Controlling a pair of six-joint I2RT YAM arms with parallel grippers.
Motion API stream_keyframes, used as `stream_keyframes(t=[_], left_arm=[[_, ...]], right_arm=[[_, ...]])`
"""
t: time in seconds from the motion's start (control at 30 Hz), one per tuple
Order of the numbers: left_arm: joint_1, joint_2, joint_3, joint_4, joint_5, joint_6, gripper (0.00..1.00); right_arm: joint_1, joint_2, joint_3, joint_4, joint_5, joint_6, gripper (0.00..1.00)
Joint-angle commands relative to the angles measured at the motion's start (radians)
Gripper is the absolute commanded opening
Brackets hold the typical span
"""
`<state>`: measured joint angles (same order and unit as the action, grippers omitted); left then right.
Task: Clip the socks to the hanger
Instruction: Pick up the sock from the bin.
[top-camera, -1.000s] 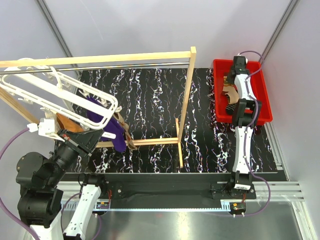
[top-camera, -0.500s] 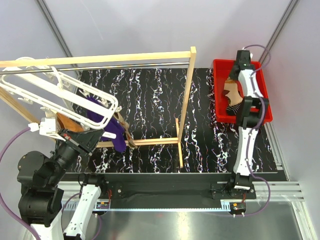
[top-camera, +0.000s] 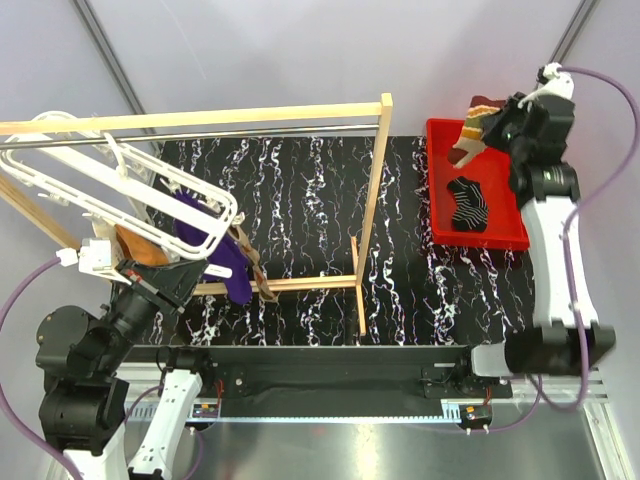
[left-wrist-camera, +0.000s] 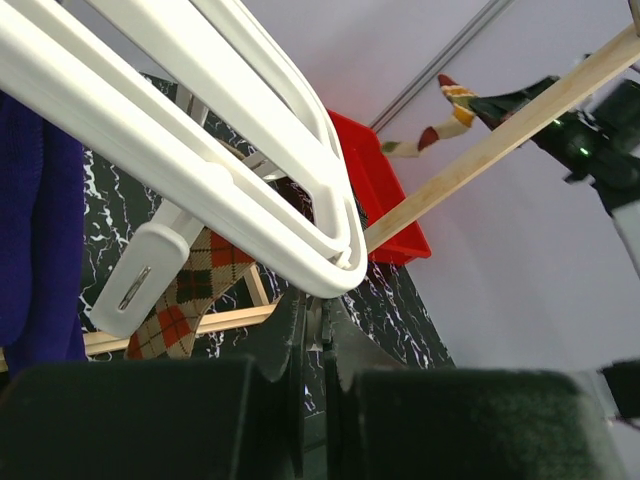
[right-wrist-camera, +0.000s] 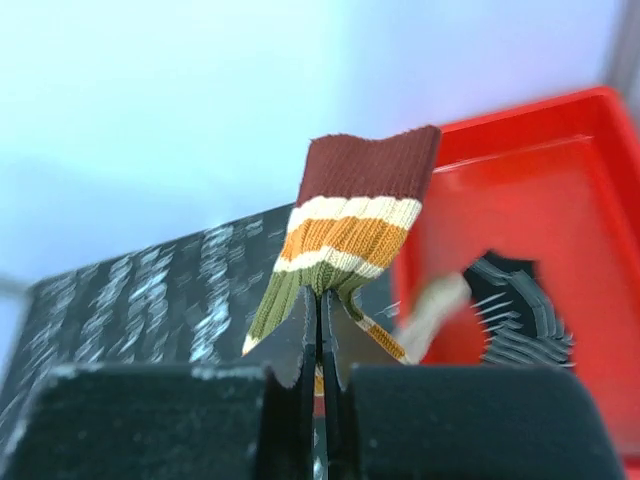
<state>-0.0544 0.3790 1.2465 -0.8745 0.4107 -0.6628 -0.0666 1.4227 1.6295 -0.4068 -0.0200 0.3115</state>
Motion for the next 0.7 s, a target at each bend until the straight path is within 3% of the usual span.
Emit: stream_keyframes(t=[0.0,0.13,0.23,0.3,0.43,0.53,0.57,0.67], left_arm=[[0.002,-0.011,-0.019,-0.004,0.01,-0.003,0.0],[0.004,-0.005,-0.024,0.0,0.016,-0.003,0.0],[0.005,-0.003,-0.019,0.005,0.019,-0.004,0.0],[0.004,0.001,-0.013,0.003,0.02,-0.004,0.0],[0.005,0.003,-0.005,-0.004,0.019,-0.001,0.0],[0.004,0.003,-0.01,-0.001,0.022,-0.004,0.0],[0.005,0.003,-0.012,0.003,0.023,-0.006,0.0],[0.005,0.001,-0.018,0.005,0.022,-0.008,0.0]], right_arm=[[0.019,-0.201,-0.163,0.071,-0.162,-0.005,0.0],[0.024,-0.45,-0.27,0.048,-0.288,0.024,0.0],[0.06,-0.533,-0.312,-0.012,-0.36,0.055,0.0],[0.161,-0.599,-0.332,-0.065,-0.348,0.081,0.0],[0.172,-0.663,-0.304,-0.184,-0.48,0.103,0.0],[0.174,-0.697,-0.304,-0.236,-0.619,0.08,0.0],[0.174,-0.703,-0.325,-0.236,-0.729,0.092,0.0],[0.192,-0.737,-0.451,-0.111,-0.968,0.225,0.0]])
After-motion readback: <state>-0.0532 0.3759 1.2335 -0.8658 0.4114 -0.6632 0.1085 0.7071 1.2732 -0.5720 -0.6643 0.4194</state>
